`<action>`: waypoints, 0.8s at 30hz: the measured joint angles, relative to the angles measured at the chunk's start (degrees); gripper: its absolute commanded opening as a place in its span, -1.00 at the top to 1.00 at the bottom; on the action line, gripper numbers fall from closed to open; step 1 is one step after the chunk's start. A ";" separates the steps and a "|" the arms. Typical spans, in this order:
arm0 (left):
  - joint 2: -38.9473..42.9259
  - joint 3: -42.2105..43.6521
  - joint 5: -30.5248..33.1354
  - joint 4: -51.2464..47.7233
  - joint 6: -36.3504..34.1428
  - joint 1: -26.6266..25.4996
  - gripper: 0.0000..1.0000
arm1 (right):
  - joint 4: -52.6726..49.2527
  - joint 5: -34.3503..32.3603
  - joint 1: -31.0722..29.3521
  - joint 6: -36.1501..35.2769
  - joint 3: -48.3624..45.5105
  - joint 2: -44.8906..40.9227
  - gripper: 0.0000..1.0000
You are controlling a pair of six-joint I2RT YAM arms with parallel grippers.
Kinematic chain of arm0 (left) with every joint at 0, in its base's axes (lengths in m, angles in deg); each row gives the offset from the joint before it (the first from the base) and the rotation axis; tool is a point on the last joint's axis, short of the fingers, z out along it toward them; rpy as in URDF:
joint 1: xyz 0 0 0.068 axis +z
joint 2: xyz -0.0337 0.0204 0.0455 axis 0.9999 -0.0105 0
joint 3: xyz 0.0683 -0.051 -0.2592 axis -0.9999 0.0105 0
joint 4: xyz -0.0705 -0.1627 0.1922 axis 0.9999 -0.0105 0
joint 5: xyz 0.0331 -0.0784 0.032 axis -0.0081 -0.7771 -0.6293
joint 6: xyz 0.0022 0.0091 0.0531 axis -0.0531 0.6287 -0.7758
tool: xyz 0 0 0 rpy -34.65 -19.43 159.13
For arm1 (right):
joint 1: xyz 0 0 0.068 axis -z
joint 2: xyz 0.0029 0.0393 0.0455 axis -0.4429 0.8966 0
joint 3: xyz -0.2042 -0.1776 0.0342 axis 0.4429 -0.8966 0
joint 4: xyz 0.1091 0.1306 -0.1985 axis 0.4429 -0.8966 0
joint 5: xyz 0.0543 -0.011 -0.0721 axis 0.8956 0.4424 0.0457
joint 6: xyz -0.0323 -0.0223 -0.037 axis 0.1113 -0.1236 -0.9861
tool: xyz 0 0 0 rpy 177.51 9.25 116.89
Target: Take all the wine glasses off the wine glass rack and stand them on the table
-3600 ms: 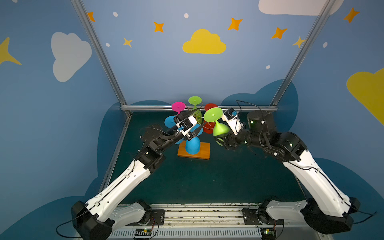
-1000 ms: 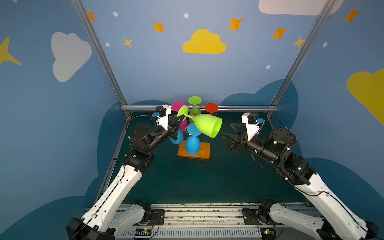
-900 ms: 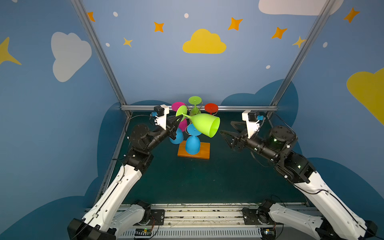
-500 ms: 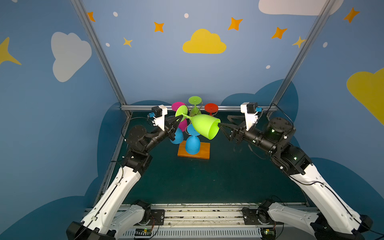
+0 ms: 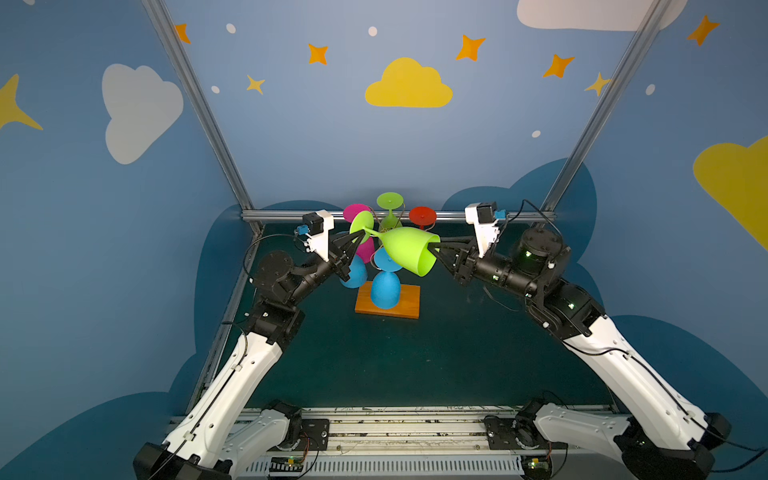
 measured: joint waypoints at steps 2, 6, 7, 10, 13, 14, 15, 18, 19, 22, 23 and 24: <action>-0.02 0.00 0.15 0.00 -0.02 0.02 0.90 | 0.35 0.57 -0.02 0.48 0.00 0.20 0.85; -0.02 0.02 0.33 0.00 -0.15 0.22 0.86 | 0.63 0.83 -0.13 1.25 0.00 0.83 1.00; -0.02 0.04 0.37 0.00 -0.20 0.26 0.85 | 0.66 0.92 -0.11 1.38 0.09 1.05 1.00; 0.00 0.33 0.72 0.00 -0.35 0.46 0.77 | 0.61 1.03 -0.07 1.86 0.87 1.99 1.00; 0.24 0.52 0.72 0.11 -0.61 0.42 0.46 | 0.37 1.03 -0.04 1.95 1.49 2.49 1.00; 0.46 0.68 0.74 0.17 -0.83 0.42 0.33 | 0.15 1.05 -0.04 1.92 1.86 2.58 1.00; 0.66 0.94 0.85 0.39 -1.09 0.37 0.12 | -0.13 1.01 -0.04 1.88 2.23 2.56 1.00; 1.36 1.64 1.86 0.74 -1.64 0.31 -0.40 | -1.42 0.28 0.20 1.27 3.50 2.08 1.00; 1.73 2.03 2.60 0.81 -1.73 0.31 -0.46 | -2.08 -0.13 0.31 0.83 3.93 1.64 1.00; 2.71 3.02 5.11 0.83 -2.60 0.50 -0.61 | -5.53 -2.58 0.96 -1.09 5.64 -0.57 1.00; 3.02 3.28 5.90 0.87 -2.82 0.76 -0.66 | -7.15 -3.87 1.22 -1.88 6.43 -1.62 1.00; 3.43 3.61 6.67 0.94 -2.97 1.22 -0.69 | -9.07 -5.55 1.51 -2.84 7.30 -2.91 1.00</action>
